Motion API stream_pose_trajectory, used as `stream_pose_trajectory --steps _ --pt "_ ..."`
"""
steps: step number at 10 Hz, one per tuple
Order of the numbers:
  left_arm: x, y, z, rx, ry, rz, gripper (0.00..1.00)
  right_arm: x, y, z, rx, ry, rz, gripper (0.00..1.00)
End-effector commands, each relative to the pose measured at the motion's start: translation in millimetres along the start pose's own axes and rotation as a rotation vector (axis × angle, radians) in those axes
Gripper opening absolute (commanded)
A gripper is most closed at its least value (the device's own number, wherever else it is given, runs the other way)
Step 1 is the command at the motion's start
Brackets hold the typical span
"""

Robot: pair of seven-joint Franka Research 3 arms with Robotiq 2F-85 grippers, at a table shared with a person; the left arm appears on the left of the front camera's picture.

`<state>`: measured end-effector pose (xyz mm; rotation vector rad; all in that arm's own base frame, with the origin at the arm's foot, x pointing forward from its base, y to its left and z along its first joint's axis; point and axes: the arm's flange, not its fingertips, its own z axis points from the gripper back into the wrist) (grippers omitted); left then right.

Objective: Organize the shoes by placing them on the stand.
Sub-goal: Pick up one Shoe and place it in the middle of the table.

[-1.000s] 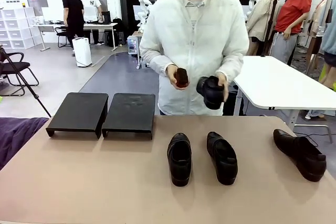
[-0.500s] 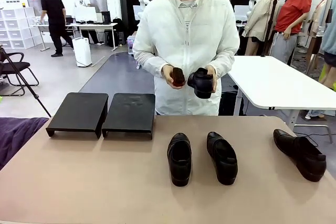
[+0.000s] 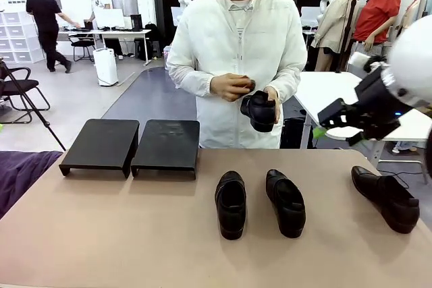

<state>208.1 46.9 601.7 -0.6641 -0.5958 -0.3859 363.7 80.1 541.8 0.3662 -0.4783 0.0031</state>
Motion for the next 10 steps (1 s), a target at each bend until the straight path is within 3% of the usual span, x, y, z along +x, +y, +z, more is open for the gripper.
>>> stream_pose_trajectory --steps 1,4,6,8,10 --pt "1 1 1 -0.019 -0.004 -0.013 1.0 14 -18 31 0.054 -0.05 0.009 1.0" --pt "1 1 1 -0.019 -0.004 -0.013 1.0 -53 -68 144 0.114 0.029 -0.039 1.0" --pt "1 1 1 -0.019 -0.004 -0.013 1.0 -93 -107 183 0.117 -0.038 -0.172 1.0" --pt "1 1 1 -0.019 -0.004 -0.013 1.0 -98 -111 175 0.163 -0.069 -0.17 1.0" --pt "1 1 1 -0.019 -0.004 -0.013 1.0 -73 -97 149 0.168 -0.001 -0.111 1.0"
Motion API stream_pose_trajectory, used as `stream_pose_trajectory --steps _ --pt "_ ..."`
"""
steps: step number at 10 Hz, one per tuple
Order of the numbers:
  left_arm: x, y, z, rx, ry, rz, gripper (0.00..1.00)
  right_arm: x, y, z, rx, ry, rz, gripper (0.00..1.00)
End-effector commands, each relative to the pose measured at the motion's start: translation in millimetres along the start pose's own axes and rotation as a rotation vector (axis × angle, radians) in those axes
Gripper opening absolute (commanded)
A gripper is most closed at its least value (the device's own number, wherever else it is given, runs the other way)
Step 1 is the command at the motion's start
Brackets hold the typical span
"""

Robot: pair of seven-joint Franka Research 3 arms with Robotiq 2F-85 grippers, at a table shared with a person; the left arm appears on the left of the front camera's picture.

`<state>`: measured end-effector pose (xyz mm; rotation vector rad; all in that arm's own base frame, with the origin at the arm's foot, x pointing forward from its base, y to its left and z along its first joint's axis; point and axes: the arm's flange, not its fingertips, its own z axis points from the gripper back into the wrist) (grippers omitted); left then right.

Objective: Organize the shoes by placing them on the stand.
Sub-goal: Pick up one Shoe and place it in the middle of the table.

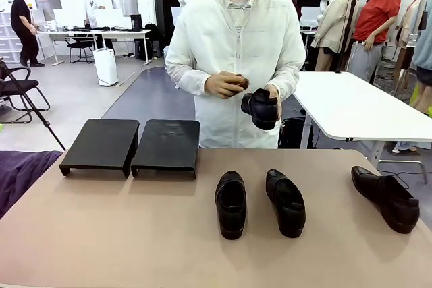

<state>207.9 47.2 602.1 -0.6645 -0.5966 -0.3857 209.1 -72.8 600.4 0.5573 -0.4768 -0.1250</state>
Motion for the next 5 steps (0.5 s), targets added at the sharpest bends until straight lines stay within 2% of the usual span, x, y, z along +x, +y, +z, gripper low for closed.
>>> stream_pose_trajectory --steps 1,4,5 --pt "1 1 1 -0.019 -0.003 -0.013 1.0 39 27 -47 -0.011 0.079 0.081 1.0" --pt "1 1 1 -0.019 -0.003 -0.013 1.0 86 72 -138 -0.012 0.319 0.219 1.0" --pt "1 1 1 -0.019 -0.003 -0.013 1.0 89 74 -140 -0.031 0.309 0.223 1.0"
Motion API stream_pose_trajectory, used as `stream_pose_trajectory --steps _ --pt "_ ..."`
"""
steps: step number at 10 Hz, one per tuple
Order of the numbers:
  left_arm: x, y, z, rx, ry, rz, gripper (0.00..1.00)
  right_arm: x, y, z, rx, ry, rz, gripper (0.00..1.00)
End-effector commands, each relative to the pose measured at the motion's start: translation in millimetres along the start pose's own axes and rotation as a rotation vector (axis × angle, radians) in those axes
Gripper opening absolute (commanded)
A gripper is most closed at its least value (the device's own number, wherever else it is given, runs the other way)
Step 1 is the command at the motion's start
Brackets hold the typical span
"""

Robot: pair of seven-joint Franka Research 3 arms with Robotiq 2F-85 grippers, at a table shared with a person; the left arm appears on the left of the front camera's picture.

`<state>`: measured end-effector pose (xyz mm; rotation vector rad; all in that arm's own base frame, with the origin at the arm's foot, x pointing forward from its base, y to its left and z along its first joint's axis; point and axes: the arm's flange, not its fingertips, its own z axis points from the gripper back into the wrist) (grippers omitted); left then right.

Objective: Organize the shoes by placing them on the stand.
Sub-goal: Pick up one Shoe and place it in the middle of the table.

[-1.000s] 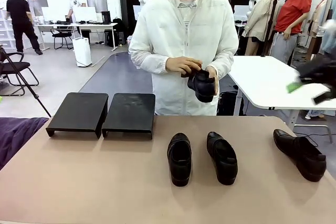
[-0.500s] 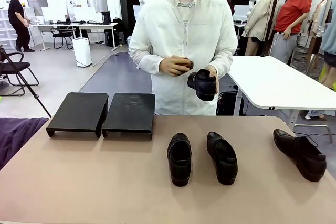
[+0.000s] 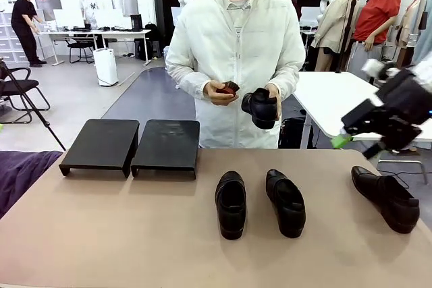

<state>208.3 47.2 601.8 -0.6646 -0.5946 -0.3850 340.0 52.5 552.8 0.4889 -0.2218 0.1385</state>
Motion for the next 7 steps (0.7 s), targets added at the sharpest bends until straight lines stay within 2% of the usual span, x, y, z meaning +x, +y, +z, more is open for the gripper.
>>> stream_pose_trajectory --steps 1,2,4,6,7 --pt "0 0 1 -0.019 -0.005 -0.014 1.0 6 -17 39 -0.001 -0.048 0.019 1.0" --pt "0 0 1 -0.019 -0.005 -0.014 1.0 -20 -32 65 -0.024 -0.101 -0.02 1.0" --pt "0 0 1 -0.019 -0.005 -0.014 1.0 -93 -65 112 -0.081 -0.211 -0.123 1.0" --pt "0 0 1 -0.019 -0.005 -0.014 1.0 -156 -83 132 -0.028 -0.382 -0.199 1.0" --pt "0 0 1 -0.019 -0.005 -0.014 1.0 -170 -85 132 -0.045 -0.398 -0.225 1.0"
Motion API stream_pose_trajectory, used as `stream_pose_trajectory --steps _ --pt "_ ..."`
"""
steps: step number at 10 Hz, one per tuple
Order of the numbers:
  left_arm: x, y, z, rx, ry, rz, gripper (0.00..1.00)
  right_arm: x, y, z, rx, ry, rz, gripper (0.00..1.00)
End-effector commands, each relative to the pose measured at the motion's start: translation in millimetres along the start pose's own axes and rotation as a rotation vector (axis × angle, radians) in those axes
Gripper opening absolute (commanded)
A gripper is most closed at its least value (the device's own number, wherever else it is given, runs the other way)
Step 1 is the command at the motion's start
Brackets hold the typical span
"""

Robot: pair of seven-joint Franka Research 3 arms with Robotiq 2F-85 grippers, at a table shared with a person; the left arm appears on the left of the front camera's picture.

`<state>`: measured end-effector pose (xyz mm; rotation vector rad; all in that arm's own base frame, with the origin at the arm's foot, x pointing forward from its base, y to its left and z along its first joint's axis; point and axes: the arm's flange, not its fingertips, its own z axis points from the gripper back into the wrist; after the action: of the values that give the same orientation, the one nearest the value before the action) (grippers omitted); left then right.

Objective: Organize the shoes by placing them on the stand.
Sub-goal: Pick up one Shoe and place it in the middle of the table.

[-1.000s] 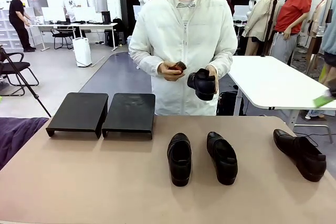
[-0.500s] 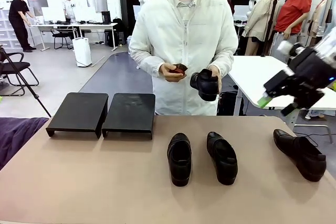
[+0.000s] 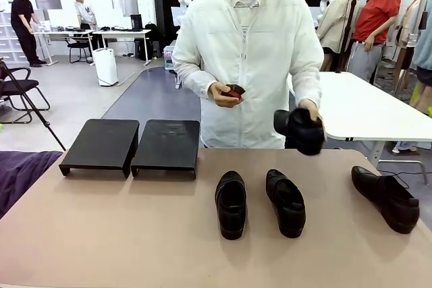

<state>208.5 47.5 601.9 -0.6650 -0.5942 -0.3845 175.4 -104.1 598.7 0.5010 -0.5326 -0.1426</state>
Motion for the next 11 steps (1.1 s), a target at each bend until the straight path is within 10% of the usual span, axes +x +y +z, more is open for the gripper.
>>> stream_pose_trajectory --steps 1,11 --pt "0 0 1 -0.019 -0.005 -0.015 1.0 -20 -6 -3 0.005 -0.058 -0.042 1.0" --pt "0 0 1 -0.019 -0.005 -0.015 1.0 -34 21 98 -0.061 -0.283 -0.011 1.0"
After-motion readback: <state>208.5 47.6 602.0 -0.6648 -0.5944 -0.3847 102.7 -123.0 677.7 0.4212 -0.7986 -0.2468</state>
